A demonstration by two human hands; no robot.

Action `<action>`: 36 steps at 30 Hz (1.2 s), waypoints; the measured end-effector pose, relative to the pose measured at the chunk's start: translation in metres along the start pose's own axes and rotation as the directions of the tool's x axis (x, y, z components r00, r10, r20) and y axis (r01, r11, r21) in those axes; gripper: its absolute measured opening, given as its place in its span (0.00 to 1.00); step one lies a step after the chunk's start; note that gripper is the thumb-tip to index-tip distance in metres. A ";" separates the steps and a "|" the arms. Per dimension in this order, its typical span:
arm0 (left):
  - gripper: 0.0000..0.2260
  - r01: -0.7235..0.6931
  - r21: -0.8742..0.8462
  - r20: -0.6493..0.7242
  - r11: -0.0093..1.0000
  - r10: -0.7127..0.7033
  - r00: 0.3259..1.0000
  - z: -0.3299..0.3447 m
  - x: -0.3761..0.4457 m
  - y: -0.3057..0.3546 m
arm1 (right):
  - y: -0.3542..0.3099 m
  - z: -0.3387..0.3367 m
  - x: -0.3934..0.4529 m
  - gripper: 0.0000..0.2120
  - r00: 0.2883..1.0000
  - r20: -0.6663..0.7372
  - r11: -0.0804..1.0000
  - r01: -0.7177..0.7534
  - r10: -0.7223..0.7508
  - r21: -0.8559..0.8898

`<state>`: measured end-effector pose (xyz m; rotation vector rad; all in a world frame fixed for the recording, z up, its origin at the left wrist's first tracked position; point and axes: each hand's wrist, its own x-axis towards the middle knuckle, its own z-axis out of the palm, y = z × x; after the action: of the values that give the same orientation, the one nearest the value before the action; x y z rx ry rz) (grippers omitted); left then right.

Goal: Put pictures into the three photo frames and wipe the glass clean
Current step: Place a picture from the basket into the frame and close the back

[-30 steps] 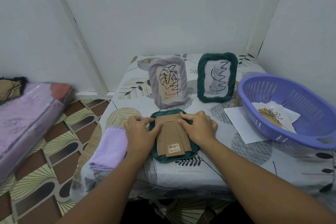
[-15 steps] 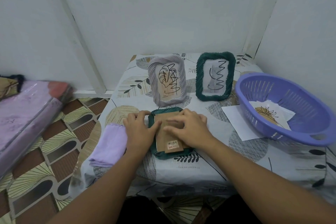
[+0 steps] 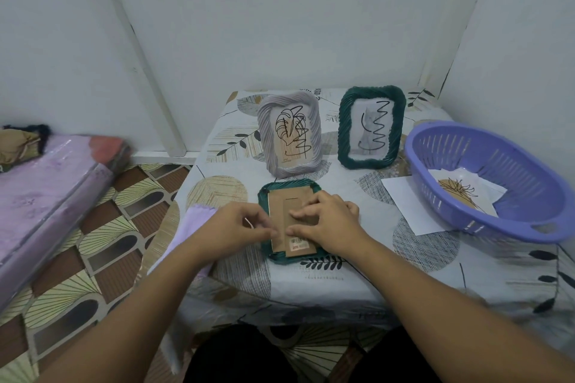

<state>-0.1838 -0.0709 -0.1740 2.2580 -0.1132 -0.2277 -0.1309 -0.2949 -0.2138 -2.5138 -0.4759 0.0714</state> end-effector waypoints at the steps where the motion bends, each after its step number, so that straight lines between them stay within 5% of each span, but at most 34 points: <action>1: 0.04 -0.004 0.000 0.060 1.000 0.004 0.998 -0.002 -0.006 0.001 | 0.000 0.000 0.000 0.24 1.000 -0.002 1.000 -0.004 0.004 0.009; 5: 0.04 0.048 0.004 0.137 0.999 -0.048 0.989 0.002 -0.017 -0.006 | 0.001 0.002 0.001 0.24 1.000 0.000 0.999 -0.018 0.018 0.047; 36: 0.09 0.090 0.211 -0.144 0.973 -0.060 0.988 0.032 -0.027 -0.002 | 0.001 0.003 0.001 0.22 1.000 -0.011 0.997 -0.027 0.028 0.070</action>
<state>-0.2166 -0.0896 -0.1928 2.4910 0.0216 -0.1029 -0.1303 -0.2941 -0.2171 -2.4511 -0.4271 0.0824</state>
